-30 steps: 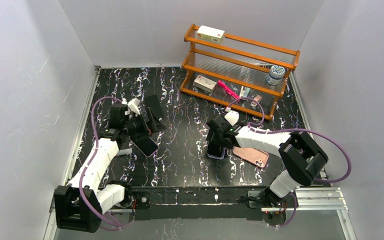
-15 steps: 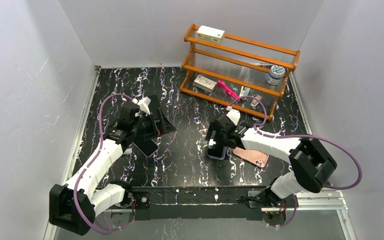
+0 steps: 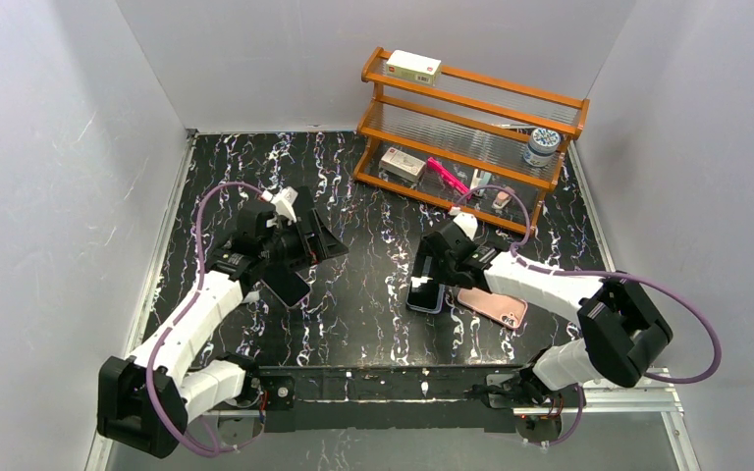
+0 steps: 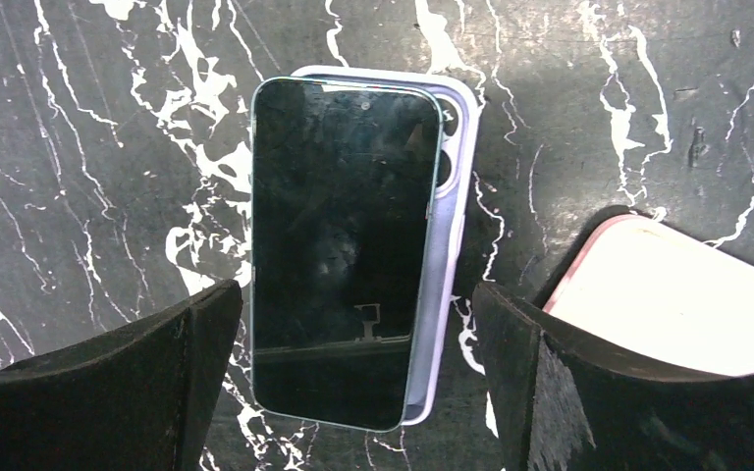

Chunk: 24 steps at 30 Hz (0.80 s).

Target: Put the phone into the phone case

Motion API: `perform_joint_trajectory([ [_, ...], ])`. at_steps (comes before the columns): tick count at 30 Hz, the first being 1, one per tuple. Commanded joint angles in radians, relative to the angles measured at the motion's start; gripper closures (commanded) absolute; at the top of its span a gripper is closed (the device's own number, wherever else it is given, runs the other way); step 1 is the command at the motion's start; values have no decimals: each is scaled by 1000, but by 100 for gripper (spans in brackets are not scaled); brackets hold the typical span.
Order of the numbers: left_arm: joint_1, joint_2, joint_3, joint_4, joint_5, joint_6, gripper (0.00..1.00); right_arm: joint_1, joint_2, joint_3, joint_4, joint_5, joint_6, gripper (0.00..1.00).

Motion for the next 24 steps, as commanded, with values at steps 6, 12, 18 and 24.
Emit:
perform_joint_trajectory([
  [6,-28,27,-14,21,29,-11,18,-82,30,-59,145,-174,-81,5],
  [12,-34,24,-49,19,31,-18,24,-82,94,-62,182,-243,-125,13],
  [18,-36,7,-48,-1,17,-68,32,-73,121,-96,320,-423,-162,21],
  [24,-40,36,-60,-3,8,-67,35,-10,158,-70,384,-465,-134,30],
])
